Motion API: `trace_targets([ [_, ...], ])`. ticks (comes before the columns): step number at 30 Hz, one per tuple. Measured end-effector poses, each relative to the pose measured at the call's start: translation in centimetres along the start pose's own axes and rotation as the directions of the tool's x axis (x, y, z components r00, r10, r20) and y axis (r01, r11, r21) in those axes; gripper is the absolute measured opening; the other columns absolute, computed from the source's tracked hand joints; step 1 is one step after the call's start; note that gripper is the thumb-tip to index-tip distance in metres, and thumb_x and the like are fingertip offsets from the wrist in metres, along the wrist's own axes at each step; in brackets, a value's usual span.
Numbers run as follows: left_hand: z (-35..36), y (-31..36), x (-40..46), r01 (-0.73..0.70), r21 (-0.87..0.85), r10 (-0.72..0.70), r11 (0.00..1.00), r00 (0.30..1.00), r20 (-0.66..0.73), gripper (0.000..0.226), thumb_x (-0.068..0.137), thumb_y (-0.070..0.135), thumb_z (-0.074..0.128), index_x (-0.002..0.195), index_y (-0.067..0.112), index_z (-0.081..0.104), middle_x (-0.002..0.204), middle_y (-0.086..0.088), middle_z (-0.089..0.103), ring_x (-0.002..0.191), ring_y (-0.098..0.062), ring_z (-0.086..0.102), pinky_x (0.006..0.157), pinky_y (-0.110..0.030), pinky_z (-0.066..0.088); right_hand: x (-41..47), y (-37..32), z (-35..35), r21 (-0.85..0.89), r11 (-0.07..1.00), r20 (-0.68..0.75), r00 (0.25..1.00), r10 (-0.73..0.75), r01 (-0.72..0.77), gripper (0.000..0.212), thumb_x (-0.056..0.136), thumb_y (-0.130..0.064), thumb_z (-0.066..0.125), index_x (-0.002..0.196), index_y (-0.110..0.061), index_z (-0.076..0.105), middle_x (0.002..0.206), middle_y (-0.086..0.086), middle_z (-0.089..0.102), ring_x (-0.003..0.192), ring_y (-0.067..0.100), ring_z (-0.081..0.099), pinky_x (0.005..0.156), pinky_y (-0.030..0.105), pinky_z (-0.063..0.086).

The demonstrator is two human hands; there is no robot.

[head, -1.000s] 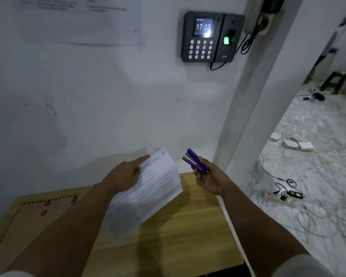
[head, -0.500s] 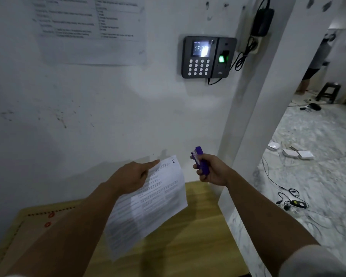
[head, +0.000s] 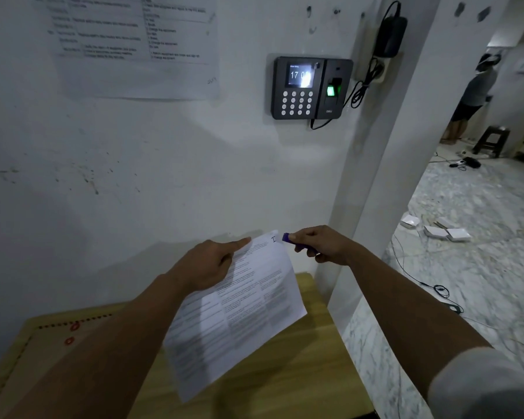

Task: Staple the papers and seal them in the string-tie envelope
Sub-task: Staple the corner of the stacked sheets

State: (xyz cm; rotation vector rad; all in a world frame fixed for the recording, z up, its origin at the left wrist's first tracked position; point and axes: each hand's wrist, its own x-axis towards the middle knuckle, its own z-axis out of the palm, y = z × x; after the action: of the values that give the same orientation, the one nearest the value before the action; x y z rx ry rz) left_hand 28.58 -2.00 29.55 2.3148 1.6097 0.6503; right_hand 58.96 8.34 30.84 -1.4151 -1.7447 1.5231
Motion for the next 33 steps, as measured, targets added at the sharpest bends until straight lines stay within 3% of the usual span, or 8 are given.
trace_targets([
  [4, 0.2, 0.3, 0.2, -0.011, 0.007, 0.011, 1.0, 1.0, 0.001, 0.058, 0.102, 0.01, 0.043, 0.152, 0.04, 0.041, 0.051, 0.011, 0.047, 0.045, -0.008, 0.043, 0.055, -0.025, 0.038, 0.4, 0.6, -0.8, 0.077, 0.995, 0.026, 0.998, 0.056, -0.058, 0.045, 0.082, -0.052, 0.077, 0.111, -0.017, 0.076, 0.099, 0.008, 0.066, 0.059, 0.012, 0.039, 0.055, 0.028, 0.027],
  [12, 0.3, 1.0, 0.8, -0.031, -0.022, 0.031, 0.999, 1.0, -0.003, 0.055, 0.102, 0.01, 0.045, 0.15, 0.036, 0.046, 0.064, 0.004, 0.064, 0.055, -0.006, 0.054, 0.054, -0.012, 0.034, 1.2, 1.5, -1.1, 0.085, 0.992, 0.046, 0.995, 0.087, -0.091, 0.044, 0.078, -0.052, 0.081, 0.108, -0.02, 0.078, 0.101, 0.007, 0.065, 0.061, 0.013, 0.04, 0.056, 0.028, 0.027],
  [17, 0.5, 1.1, 1.2, 0.017, -0.014, -0.016, 1.0, 1.0, 0.021, 0.052, 0.104, 0.017, 0.045, 0.155, 0.03, 0.041, 0.063, 0.015, 0.058, 0.054, -0.001, 0.056, 0.054, -0.01, 0.035, 1.3, 2.1, -1.1, 0.077, 0.993, 0.016, 0.996, 0.086, -0.087, 0.043, 0.08, -0.053, 0.08, 0.105, -0.018, 0.077, 0.095, 0.005, 0.064, 0.066, 0.014, 0.046, 0.057, 0.028, 0.032],
  [19, 0.6, 0.9, 1.3, 0.049, -0.019, -0.049, 0.999, 0.998, 0.036, 0.048, 0.105, 0.025, 0.049, 0.152, 0.03, 0.045, 0.087, 0.006, 0.074, 0.059, 0.001, 0.062, 0.064, -0.008, 0.044, 1.4, 2.4, -0.8, 0.07, 0.994, 0.012, 0.996, 0.084, -0.084, 0.052, 0.079, -0.061, 0.076, 0.106, -0.016, 0.075, 0.095, 0.005, 0.07, 0.071, 0.015, 0.052, 0.061, 0.029, 0.039],
  [22, 0.7, 0.8, 1.7, 0.109, -0.1, -0.103, 0.989, 0.993, 0.057, 0.042, 0.104, 0.031, 0.055, 0.146, 0.034, 0.053, 0.142, 0.0, 0.062, 0.113, -0.015, 0.069, 0.102, -0.026, 0.051, 1.6, 2.8, -0.5, 0.078, 0.994, 0.028, 0.997, 0.078, -0.08, 0.057, 0.082, -0.064, 0.071, 0.112, -0.016, 0.072, 0.107, 0.007, 0.075, 0.081, 0.017, 0.06, 0.068, 0.032, 0.046],
  [25, 0.4, 1.3, 2.0, 0.171, -0.22, -0.156, 0.96, 0.984, 0.084, 0.037, 0.103, 0.026, 0.057, 0.14, 0.033, 0.059, 0.144, 0.006, 0.059, 0.131, -0.011, 0.057, 0.11, -0.023, 0.041, 1.5, 3.3, -0.4, 0.126, 0.988, 0.052, 0.995, 0.085, -0.091, 0.046, 0.087, -0.054, 0.072, 0.116, -0.019, 0.072, 0.115, 0.01, 0.074, 0.085, 0.018, 0.061, 0.069, 0.032, 0.046],
  [29, 0.1, 1.8, 2.3, 0.208, -0.377, -0.183, 0.903, 0.978, 0.103, 0.034, 0.103, 0.017, 0.057, 0.132, 0.032, 0.066, 0.137, 0.011, 0.065, 0.128, -0.004, 0.058, 0.115, -0.029, 0.042, 1.0, 3.6, -0.8, 0.136, 0.985, 0.089, 0.991, 0.098, -0.11, 0.039, 0.083, -0.045, 0.08, 0.115, -0.024, 0.075, 0.115, 0.007, 0.074, 0.088, 0.019, 0.06, 0.065, 0.031, 0.044],
  [33, 0.2, 2.0, 2.5, 0.216, -0.426, -0.199, 0.878, 0.976, 0.084, 0.034, 0.103, 0.013, 0.057, 0.129, 0.031, 0.07, 0.135, 0.013, 0.066, 0.128, -0.001, 0.058, 0.112, -0.023, 0.041, 0.8, 3.7, -1.5, 0.207, 0.97, 0.128, 0.987, 0.101, -0.126, 0.046, 0.071, -0.035, 0.089, 0.114, -0.023, 0.077, 0.113, 0.006, 0.073, 0.089, 0.02, 0.056, 0.064, 0.032, 0.039],
])
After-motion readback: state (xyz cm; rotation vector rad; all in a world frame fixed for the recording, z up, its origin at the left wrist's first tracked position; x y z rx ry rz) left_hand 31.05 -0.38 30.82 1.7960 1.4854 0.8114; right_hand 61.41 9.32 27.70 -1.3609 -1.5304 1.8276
